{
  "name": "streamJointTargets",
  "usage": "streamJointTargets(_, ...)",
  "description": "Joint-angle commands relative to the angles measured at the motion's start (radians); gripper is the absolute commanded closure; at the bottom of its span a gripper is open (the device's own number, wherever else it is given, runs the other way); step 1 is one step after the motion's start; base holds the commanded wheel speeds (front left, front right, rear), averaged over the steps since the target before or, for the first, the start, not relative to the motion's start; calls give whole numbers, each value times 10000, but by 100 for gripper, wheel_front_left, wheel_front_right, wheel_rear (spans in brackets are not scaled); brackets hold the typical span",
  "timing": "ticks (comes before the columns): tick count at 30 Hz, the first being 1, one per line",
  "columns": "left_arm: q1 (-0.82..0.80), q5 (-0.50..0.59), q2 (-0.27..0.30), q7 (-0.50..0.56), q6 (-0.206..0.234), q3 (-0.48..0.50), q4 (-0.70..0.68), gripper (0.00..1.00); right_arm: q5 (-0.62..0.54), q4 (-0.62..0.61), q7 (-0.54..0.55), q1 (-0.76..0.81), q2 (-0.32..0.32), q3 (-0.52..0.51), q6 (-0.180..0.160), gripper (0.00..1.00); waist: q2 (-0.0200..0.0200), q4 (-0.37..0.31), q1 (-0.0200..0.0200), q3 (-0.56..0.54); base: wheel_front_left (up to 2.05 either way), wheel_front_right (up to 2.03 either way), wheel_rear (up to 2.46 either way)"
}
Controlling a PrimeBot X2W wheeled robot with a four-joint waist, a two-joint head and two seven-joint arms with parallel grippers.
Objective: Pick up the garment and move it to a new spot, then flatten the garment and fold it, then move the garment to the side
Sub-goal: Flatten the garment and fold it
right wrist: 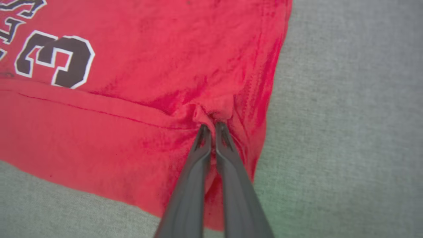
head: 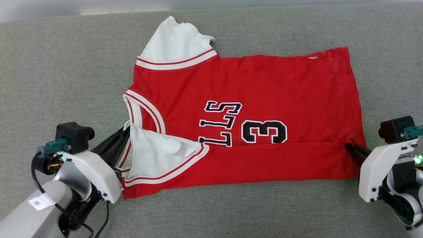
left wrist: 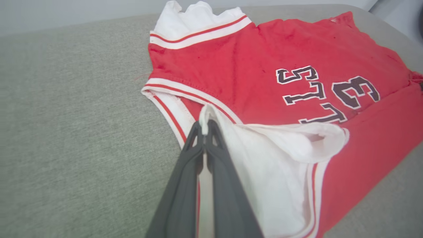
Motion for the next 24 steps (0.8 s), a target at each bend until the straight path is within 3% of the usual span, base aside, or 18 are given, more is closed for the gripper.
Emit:
streamJointTargets(1, -143, 98, -117, -96, 63, -28, 196, 0, -77, 32, -167, -174, 1, -40, -4, 0, 0, 8, -2, -85, 0, 0, 0)
streamJointTargets(6, -97, 5, -677, -514, 361, 70, 1022, 0, -286, -75, -396, -104, -103, 170, -4, 0, 0, 31, -2, -537, 0, 0, 0)
streamJointTargets(12, 593, -345, -900, -552, 1133, 249, 1287, 0, -760, -418, -330, 408, -116, 93, -4, 0, 0, 53, -2, -1317, 0, 0, 0)
streamJointTargets(24, 2560, -1156, -387, 1020, 3246, 86, -1103, 0, -1757, -1612, 1206, 2172, 1004, -1339, -4, 0, 0, -3, -2, -1868, 0, 0, 0)
